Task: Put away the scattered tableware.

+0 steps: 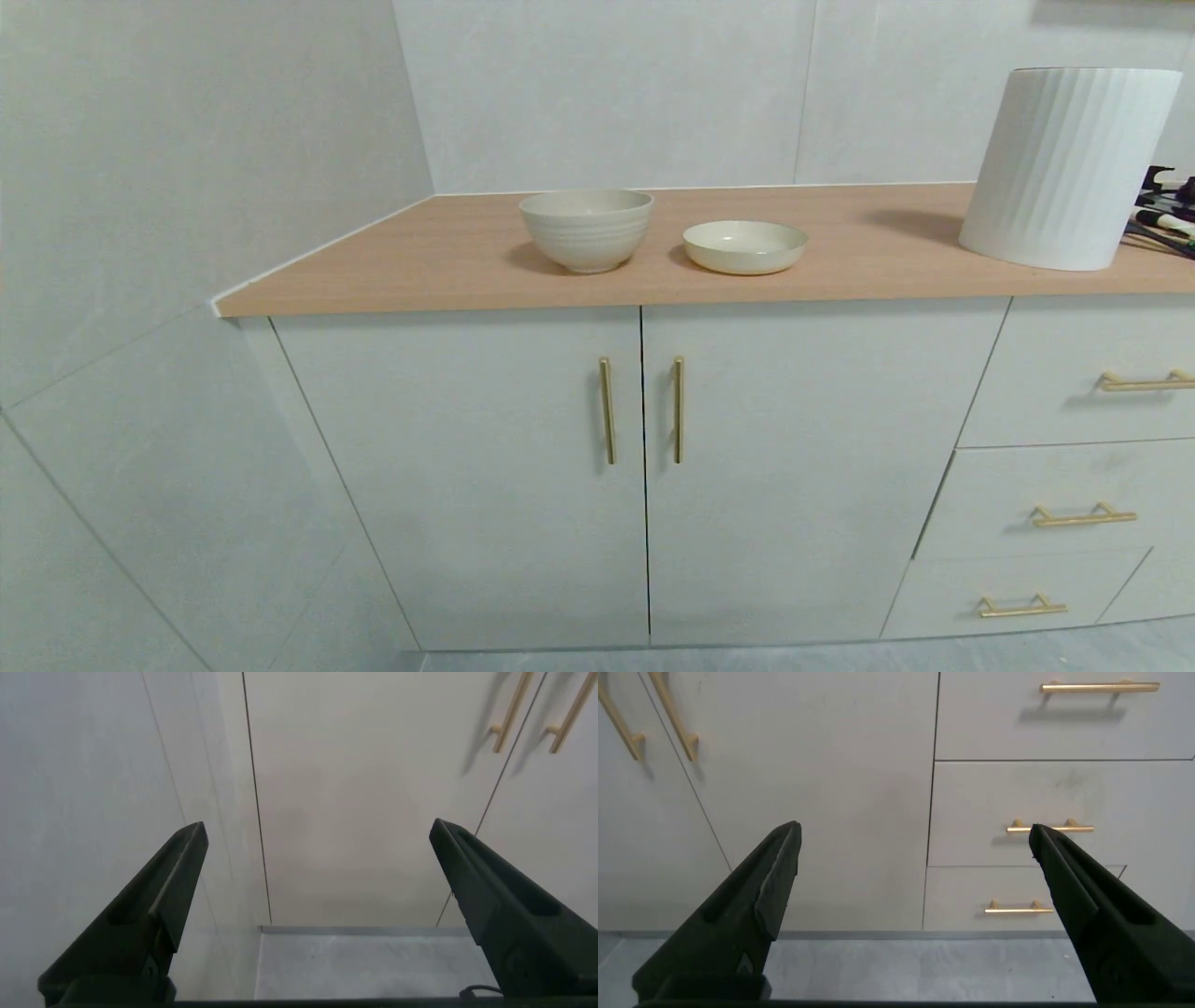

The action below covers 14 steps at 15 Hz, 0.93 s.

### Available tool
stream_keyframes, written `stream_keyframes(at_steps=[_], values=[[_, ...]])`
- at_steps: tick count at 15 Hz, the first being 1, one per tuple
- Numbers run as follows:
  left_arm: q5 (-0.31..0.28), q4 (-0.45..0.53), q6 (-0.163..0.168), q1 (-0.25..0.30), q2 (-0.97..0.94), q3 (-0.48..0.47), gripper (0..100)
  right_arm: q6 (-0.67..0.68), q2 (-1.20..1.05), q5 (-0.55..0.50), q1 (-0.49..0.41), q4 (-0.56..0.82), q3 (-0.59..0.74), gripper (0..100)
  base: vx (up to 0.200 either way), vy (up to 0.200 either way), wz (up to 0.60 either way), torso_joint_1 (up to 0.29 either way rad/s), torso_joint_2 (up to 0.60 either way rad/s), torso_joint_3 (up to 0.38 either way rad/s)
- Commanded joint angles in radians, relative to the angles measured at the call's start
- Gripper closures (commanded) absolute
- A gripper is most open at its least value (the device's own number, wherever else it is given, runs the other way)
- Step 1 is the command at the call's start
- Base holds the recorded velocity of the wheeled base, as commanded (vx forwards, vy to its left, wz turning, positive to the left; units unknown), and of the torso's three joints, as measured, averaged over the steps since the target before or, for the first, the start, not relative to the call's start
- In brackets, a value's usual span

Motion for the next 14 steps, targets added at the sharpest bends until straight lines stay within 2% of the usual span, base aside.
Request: stream_keyframes(at_steps=[1,13,14], values=[[0.0,0.0,-0.001,0.0,0.0,0.0,0,-0.001,0.0,0.0,0.0,0.0,0.0,0,0.0,0.0,0.0,0.0,0.0,0.0],[0.0,0.0,-0.001,0.0,0.0,0.0,0,-0.002,0.0,0.0,0.0,0.0,0.0,0,0.0,0.0,0.0,0.0,0.0,0.0],[0.0,0.0,-0.001,0.0,0.0,0.0,0,-0.002,0.0,0.0,-0.001,0.0,0.0,0,0.0,0.0,0.6,0.002,0.0,0.002]])
